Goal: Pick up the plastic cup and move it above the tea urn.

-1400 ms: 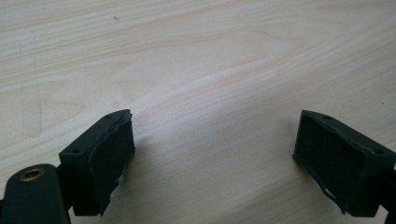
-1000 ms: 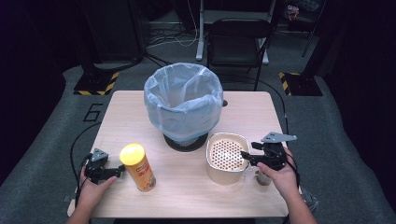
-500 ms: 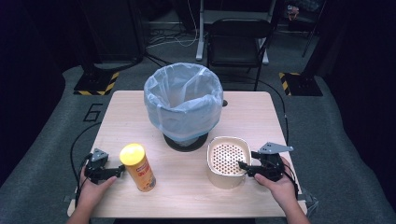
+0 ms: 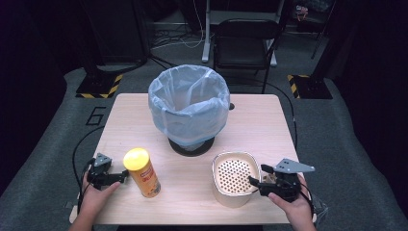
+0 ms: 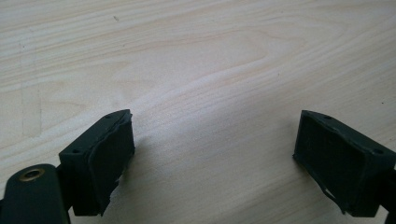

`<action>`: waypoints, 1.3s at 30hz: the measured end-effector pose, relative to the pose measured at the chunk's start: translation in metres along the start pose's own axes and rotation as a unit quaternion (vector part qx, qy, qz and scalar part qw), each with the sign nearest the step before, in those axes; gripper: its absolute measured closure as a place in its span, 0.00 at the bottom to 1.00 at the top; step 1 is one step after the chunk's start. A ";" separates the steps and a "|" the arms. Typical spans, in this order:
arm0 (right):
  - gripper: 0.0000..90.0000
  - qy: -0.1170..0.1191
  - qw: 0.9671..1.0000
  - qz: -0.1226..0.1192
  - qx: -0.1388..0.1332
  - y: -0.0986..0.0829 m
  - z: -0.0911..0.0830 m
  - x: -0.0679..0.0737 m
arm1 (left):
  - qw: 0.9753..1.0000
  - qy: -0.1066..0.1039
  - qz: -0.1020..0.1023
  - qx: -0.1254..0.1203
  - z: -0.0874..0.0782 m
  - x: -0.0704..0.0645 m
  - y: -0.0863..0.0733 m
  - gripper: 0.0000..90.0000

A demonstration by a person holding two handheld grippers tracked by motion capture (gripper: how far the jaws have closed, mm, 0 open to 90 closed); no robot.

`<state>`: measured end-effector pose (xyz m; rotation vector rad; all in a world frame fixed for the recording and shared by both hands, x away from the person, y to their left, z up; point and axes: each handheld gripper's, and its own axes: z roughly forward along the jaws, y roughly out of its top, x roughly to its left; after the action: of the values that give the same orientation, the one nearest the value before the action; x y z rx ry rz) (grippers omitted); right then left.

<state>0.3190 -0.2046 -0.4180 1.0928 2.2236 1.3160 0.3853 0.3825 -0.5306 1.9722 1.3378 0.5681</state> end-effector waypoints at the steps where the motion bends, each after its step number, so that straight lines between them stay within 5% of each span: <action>1: 0.32 -0.004 1.000 -0.004 -0.007 0.002 -0.004 -0.002 | 1.000 0.000 0.000 -0.001 0.000 0.000 0.000 0.13; 6: 0.22 -0.045 0.999 -0.017 -0.012 0.003 -0.017 -0.024 | 1.000 0.000 0.000 -0.001 0.000 0.000 0.000 0.13; 12: 0.16 -0.076 0.997 -0.008 0.025 -0.018 -0.010 -0.051 | 1.000 0.000 0.000 0.000 0.000 0.000 0.000 0.13; 19: 0.16 -0.073 0.996 0.011 0.048 -0.037 0.003 -0.061 | 1.000 0.000 0.000 0.000 0.000 0.000 0.000 0.13; 29: 0.19 -0.067 0.995 0.004 0.080 -0.058 0.023 -0.063 | 1.000 0.000 0.000 0.000 0.000 0.000 0.000 0.13; 39: 0.33 -0.064 0.996 0.014 0.056 -0.054 0.017 -0.065 | 1.000 0.000 0.000 0.000 0.000 0.000 0.000 0.13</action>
<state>0.3476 -0.2587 -0.4794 1.2158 2.2167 1.1092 0.3854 0.3826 -0.5305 1.9723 1.3376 0.5678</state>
